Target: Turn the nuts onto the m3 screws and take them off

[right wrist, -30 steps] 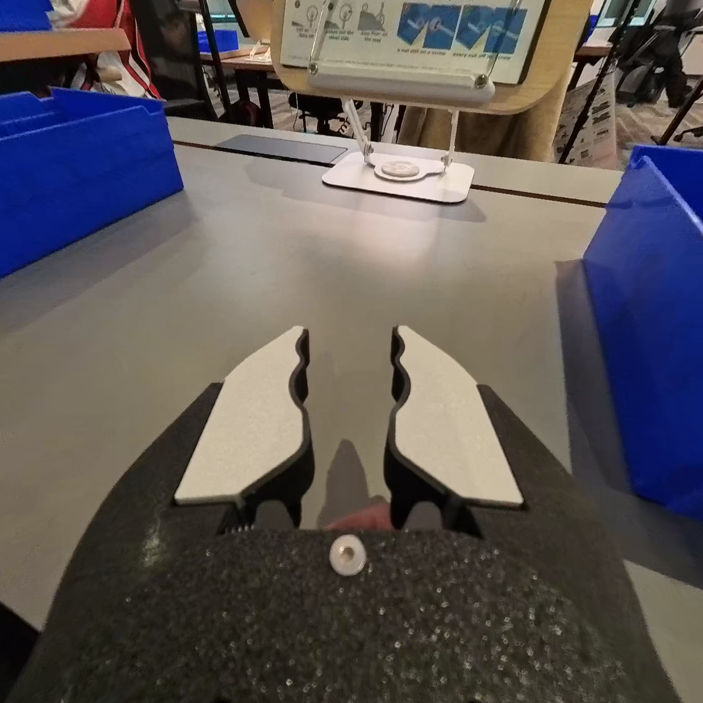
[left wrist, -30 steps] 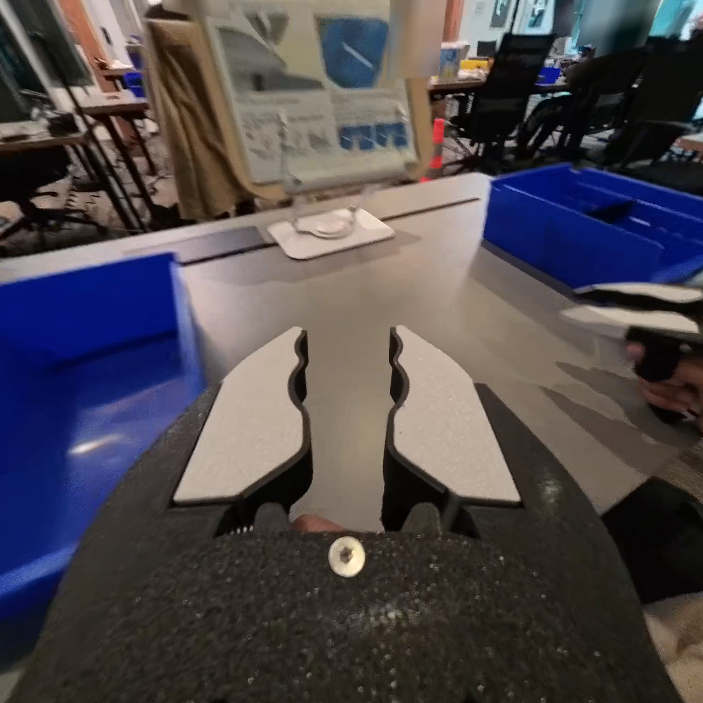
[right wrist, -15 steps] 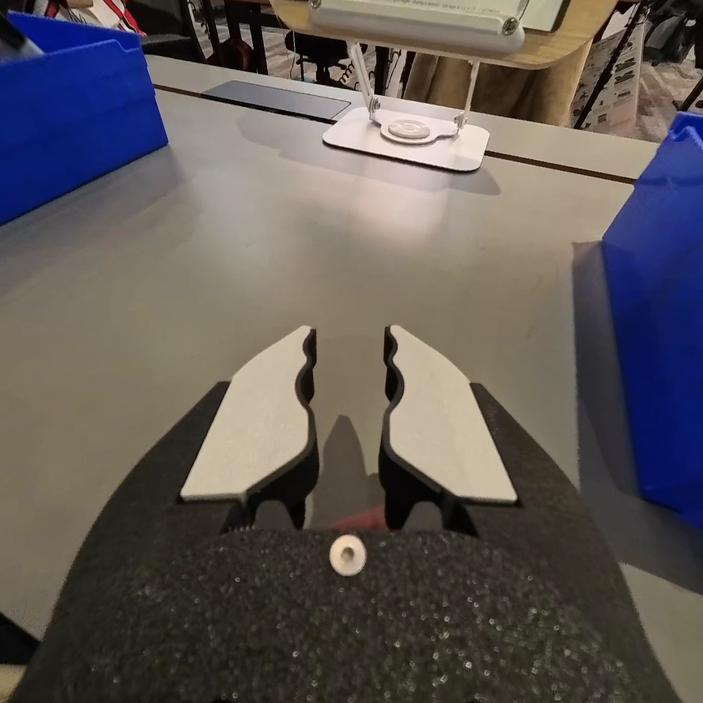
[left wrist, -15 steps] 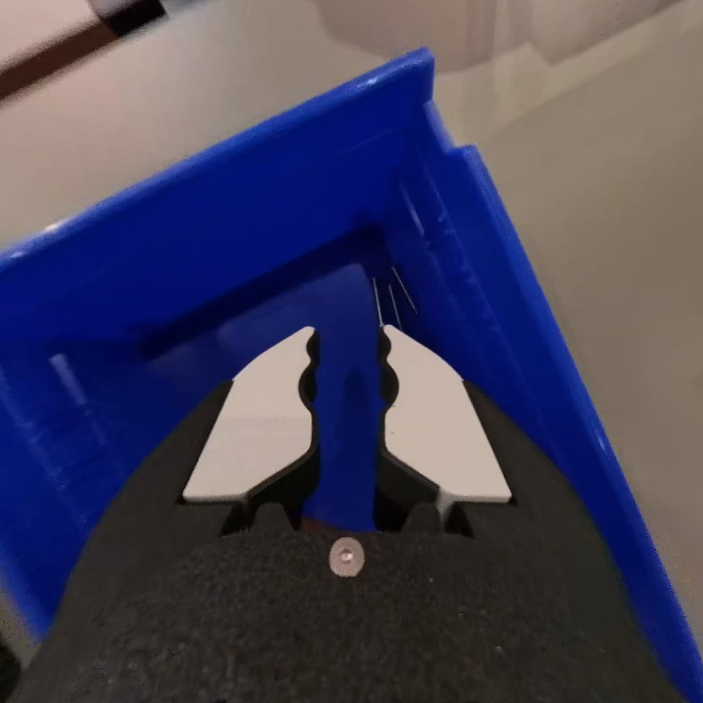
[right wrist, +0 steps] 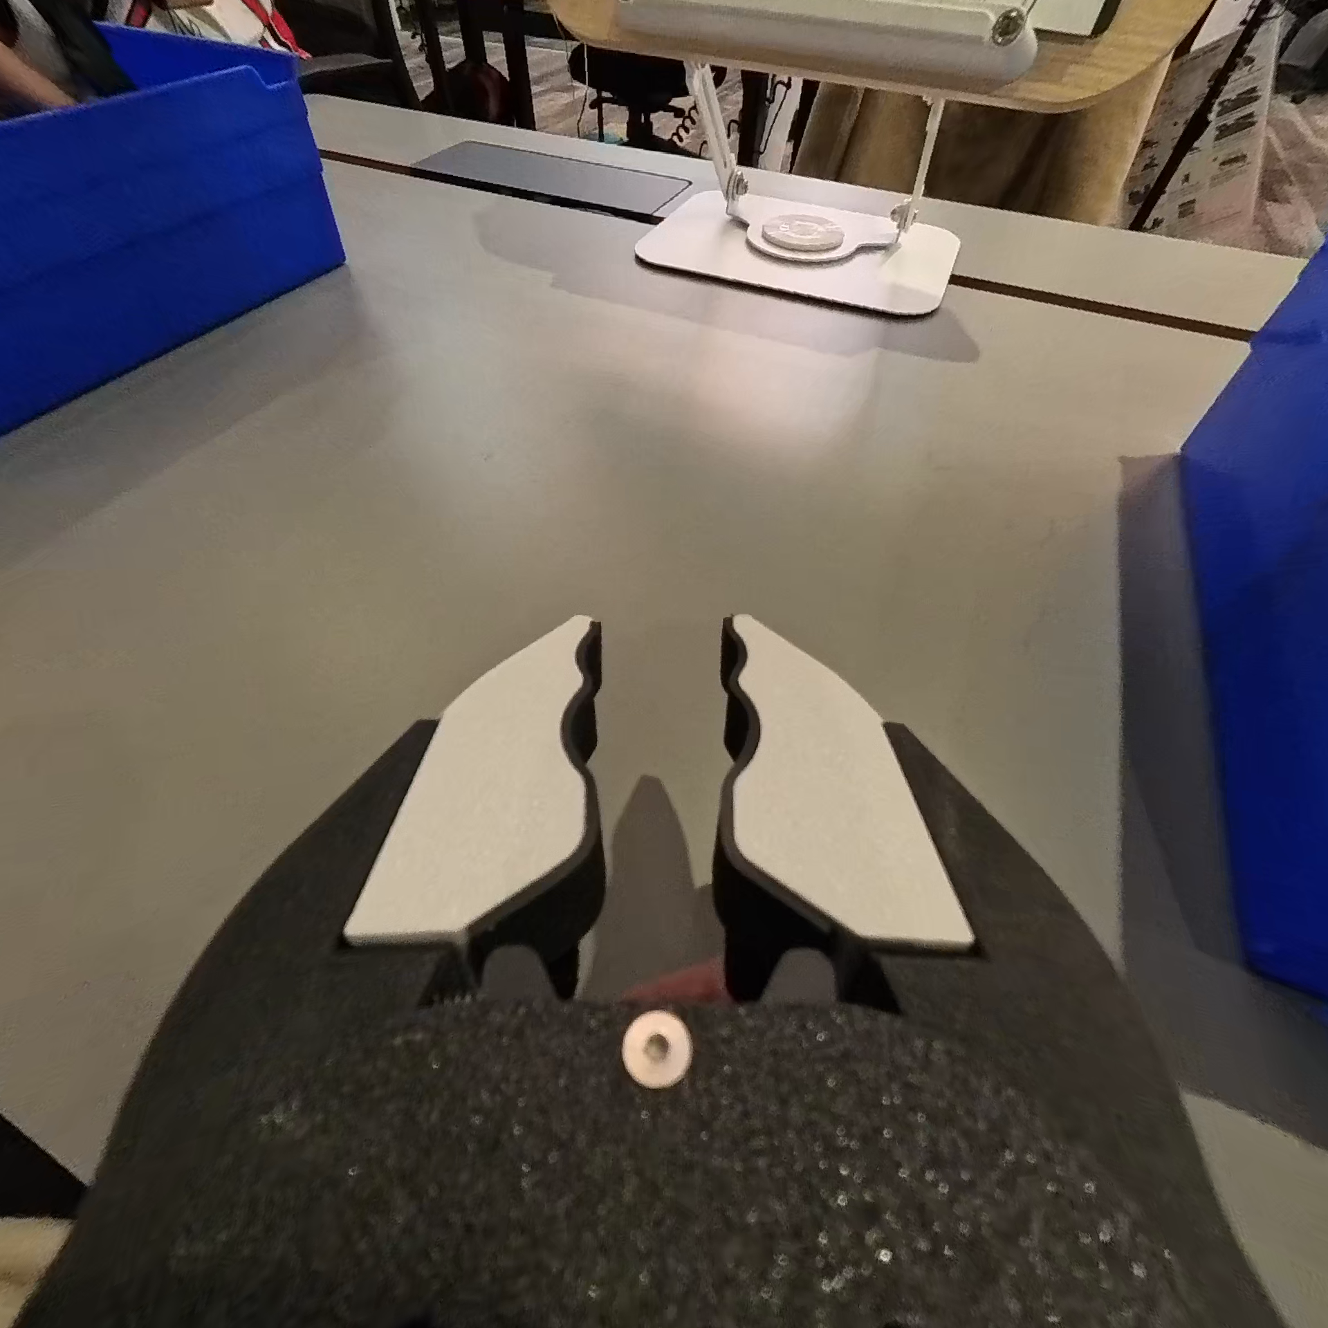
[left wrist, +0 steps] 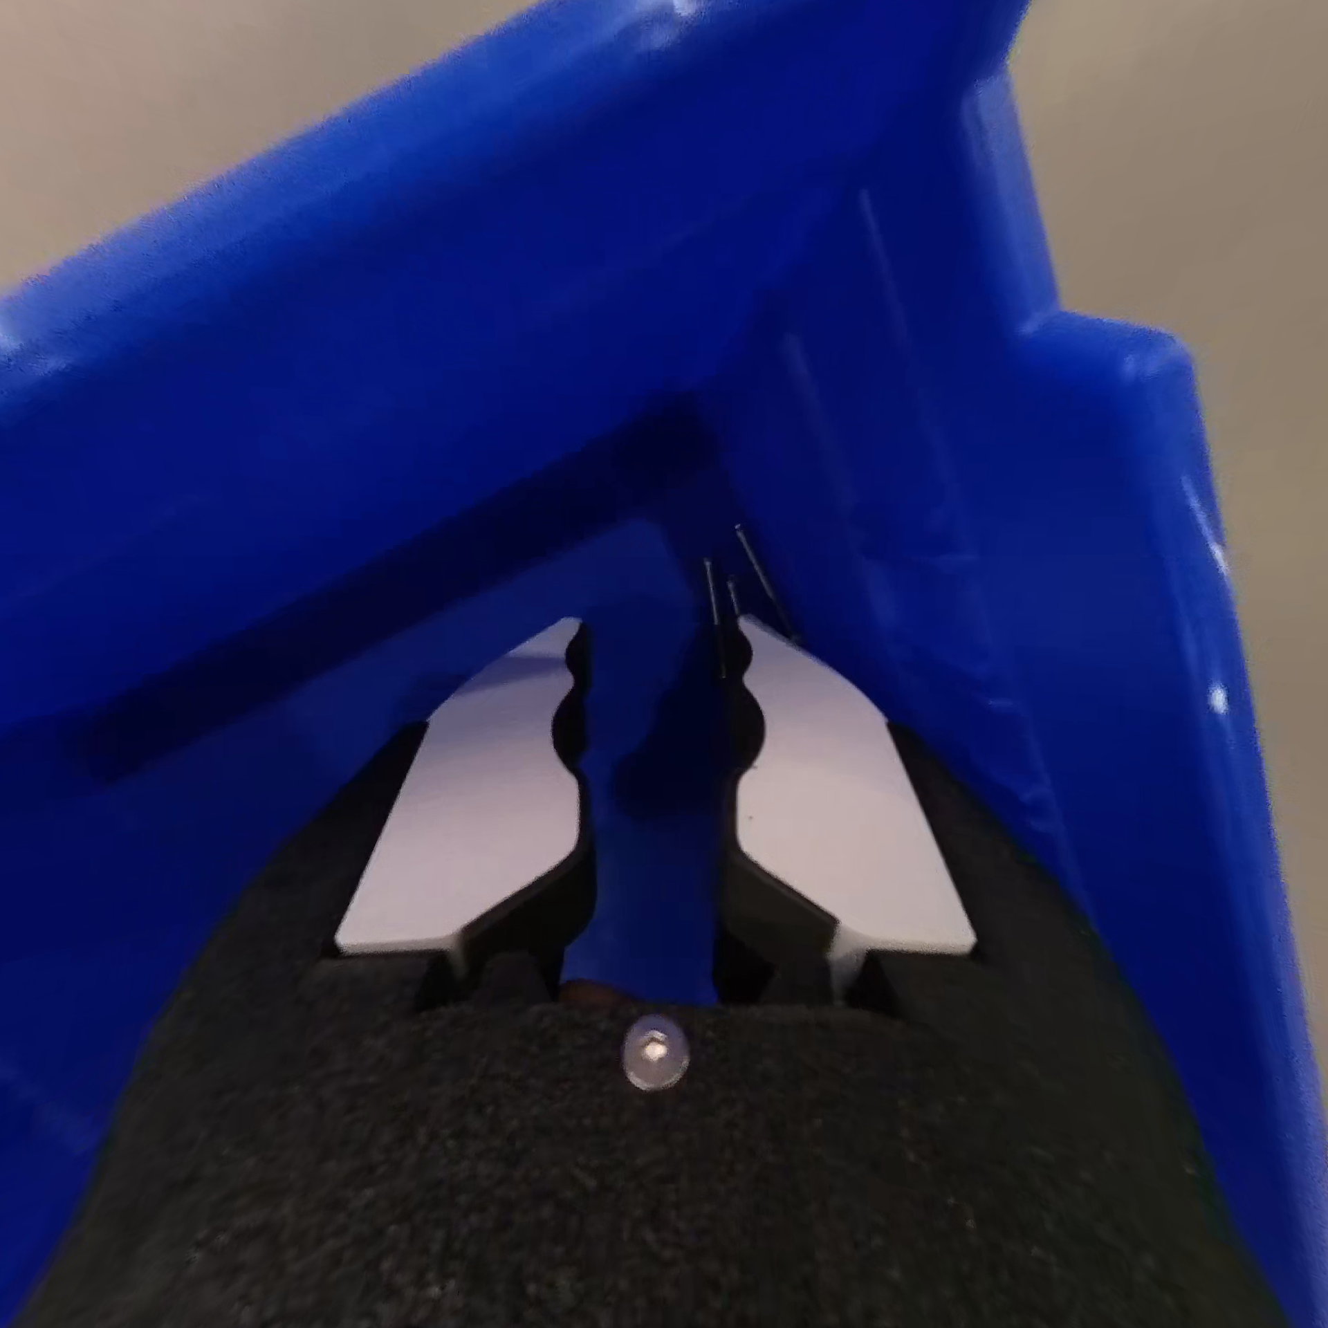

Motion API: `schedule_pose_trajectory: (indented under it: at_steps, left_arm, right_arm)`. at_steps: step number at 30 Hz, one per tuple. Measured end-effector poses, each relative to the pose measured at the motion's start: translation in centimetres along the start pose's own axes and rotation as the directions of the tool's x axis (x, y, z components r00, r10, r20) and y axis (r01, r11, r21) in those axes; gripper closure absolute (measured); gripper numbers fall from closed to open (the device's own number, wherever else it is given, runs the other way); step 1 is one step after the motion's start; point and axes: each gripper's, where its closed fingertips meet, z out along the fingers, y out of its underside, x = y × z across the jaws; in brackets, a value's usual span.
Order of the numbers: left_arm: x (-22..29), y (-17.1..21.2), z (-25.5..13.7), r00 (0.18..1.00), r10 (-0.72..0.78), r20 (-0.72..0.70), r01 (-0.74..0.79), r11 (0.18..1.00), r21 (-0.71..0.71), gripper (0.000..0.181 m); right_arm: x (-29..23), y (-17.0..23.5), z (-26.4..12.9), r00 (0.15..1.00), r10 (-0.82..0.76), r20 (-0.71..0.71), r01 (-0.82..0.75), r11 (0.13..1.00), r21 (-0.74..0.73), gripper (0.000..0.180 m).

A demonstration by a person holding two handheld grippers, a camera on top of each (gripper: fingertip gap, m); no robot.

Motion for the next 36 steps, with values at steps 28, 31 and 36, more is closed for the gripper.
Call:
schedule_pose_trajectory:
  at_steps: [28,31,36]
  left_arm:
    - [16.1,0.7,-23.7,0.794,0.352,-0.495,0.290,0.496,0.819,0.179]
    - [22.0,1.5,-23.0,0.726,0.417,-0.547,0.332,0.483,0.810,0.179]
    - [30.3,1.8,-18.5,0.627,0.493,-0.603,0.306,0.556,0.773,0.179]
  right_arm:
    - [-2.7,-0.5,0.4,0.982,-0.071,0.173,0.067,0.997,0.026,0.159]
    - [-3.8,-1.0,0.1,0.966,-0.061,0.252,0.048,0.997,0.056,0.162]
    - [-8.2,-5.8,-2.6,0.822,0.028,0.569,-0.116,0.986,0.119,0.166]
